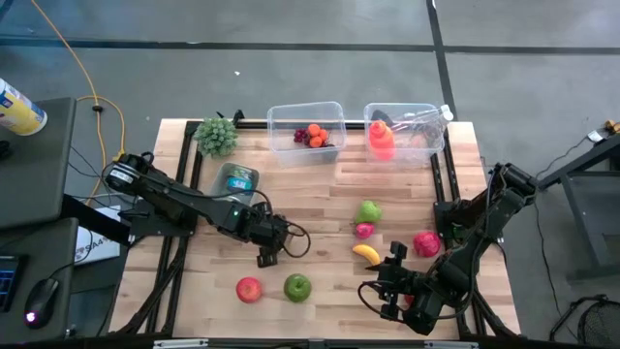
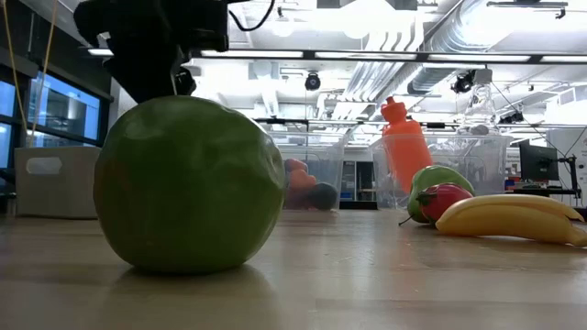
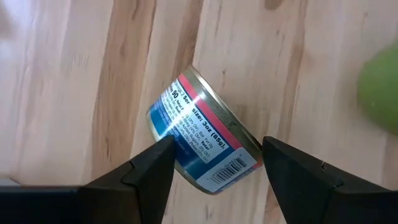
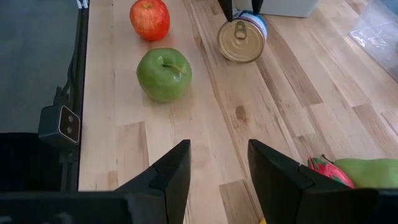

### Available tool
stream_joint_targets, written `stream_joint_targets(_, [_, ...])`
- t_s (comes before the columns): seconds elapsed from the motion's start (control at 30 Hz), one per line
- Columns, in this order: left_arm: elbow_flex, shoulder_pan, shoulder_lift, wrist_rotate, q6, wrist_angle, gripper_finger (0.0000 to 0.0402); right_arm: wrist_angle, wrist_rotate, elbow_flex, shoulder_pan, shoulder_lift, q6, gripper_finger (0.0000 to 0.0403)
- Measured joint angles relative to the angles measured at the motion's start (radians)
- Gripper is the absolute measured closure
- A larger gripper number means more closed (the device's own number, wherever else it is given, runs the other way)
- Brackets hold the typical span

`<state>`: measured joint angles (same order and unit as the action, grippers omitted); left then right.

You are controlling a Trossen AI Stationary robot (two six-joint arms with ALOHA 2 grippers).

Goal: Pick & Place Food Item
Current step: Put the blue pink tuna can into the grey bin

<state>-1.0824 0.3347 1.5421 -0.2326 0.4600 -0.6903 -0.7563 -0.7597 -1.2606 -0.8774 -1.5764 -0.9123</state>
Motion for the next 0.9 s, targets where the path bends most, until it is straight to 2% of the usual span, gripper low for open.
stream_joint_targets(0.1, [0.000,0.015,0.000,-0.006,-0.063,-0.001,0.0172,0.000,0.000,0.000,0.000,0.000,0.000,0.0254])
stream_joint_targets(0.27, [0.000,0.031,0.001,-0.009,-0.071,-0.001,0.0172,0.000,0.000,0.000,0.000,0.000,0.000,0.0254])
stream_joint_targets(0.5, [0.000,0.043,0.000,-0.009,0.039,0.005,0.0172,0.000,0.000,0.000,0.000,0.000,0.000,0.0254])
stream_joint_targets(0.9, [0.000,0.043,0.000,-0.007,0.045,0.016,0.0172,0.000,0.000,0.000,0.000,0.000,0.000,0.0254])
